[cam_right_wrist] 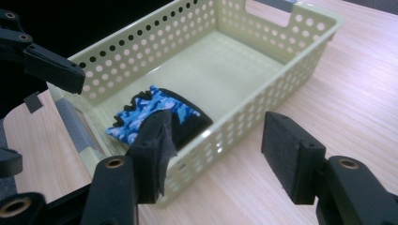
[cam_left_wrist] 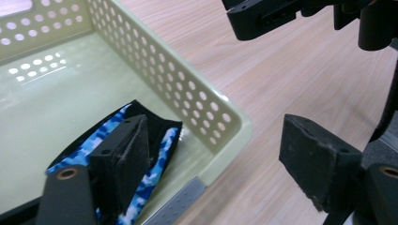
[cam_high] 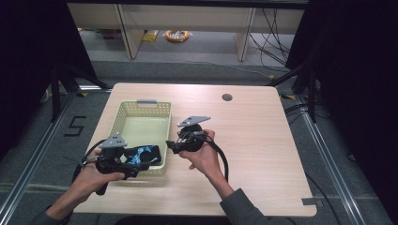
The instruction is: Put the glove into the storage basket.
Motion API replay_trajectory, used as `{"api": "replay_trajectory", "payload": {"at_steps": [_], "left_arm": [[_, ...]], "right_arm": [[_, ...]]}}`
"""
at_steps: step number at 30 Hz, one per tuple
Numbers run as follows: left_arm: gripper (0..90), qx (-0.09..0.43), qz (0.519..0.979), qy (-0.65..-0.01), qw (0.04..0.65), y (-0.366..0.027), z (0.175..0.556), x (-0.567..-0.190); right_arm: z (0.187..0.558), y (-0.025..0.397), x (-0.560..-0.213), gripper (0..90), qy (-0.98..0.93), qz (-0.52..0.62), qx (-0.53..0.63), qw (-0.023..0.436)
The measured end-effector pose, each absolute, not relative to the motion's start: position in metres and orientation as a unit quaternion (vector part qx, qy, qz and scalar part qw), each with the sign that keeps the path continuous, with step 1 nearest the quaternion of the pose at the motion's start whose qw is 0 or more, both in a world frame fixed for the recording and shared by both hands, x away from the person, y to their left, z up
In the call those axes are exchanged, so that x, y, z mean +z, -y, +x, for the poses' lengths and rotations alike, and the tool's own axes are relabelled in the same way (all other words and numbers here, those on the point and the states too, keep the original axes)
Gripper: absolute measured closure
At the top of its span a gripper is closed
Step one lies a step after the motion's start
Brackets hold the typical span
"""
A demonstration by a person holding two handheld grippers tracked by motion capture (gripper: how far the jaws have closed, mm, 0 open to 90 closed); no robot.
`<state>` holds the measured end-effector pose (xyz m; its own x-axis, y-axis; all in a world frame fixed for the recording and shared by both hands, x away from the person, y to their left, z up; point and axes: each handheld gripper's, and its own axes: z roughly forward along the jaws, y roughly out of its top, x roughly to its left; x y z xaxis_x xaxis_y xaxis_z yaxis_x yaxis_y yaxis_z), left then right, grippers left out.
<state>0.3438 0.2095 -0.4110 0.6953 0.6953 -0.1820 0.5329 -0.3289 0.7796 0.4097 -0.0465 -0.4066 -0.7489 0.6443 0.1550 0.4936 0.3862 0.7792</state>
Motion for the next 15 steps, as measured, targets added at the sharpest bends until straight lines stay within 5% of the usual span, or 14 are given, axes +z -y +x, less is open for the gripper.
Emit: {"api": "replay_trajectory", "payload": {"at_steps": [15], "left_arm": [[15.4,0.081,0.807,-0.368,0.455,-0.185,0.338,-0.418]], "right_arm": [[0.392,0.102,-0.412,39.4,-0.806,0.361,0.460,0.093]]}}
